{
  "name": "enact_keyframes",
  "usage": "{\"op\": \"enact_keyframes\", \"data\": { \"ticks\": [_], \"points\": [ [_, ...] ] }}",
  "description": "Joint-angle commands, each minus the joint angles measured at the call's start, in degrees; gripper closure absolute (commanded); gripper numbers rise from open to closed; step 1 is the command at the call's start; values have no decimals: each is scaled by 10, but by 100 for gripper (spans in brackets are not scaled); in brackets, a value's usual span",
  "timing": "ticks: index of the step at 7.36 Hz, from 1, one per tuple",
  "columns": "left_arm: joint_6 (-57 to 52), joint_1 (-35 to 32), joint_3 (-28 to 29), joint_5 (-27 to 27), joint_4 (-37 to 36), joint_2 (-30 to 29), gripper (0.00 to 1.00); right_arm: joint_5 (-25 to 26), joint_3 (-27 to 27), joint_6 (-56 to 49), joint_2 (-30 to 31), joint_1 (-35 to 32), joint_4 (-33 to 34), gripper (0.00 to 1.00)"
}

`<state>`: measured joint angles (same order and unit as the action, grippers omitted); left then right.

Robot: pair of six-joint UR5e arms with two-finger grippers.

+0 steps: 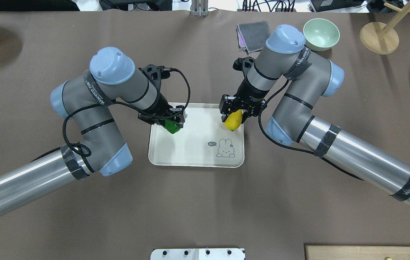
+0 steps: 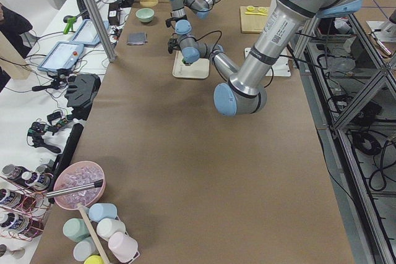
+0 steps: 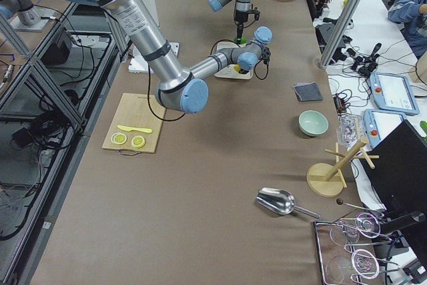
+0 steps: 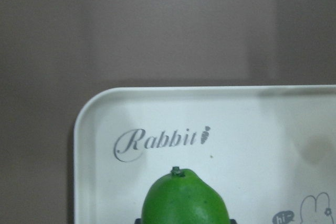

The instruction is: Place all lemons on tray

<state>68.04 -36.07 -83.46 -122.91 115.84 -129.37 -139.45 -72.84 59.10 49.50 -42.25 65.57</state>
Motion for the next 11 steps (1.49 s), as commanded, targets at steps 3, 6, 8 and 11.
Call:
{"op": "enact_keyframes", "data": {
  "ticks": [3, 6, 8, 11],
  "points": [
    [9, 7, -29, 45, -7, 5, 1, -4, 2, 1, 1, -2, -1, 1],
    [-36, -77, -135, 85, -131, 61, 1, -51, 1, -13, 10, -55, -1, 1],
    [-284, -169, -183, 94, -289, 65, 1, -69, -18, -35, 46, -109, 1, 1],
    [-390, -295, -225, 87, -295, 180, 1, -83, -43, -142, 109, -179, 7, 1]
  ]
}}
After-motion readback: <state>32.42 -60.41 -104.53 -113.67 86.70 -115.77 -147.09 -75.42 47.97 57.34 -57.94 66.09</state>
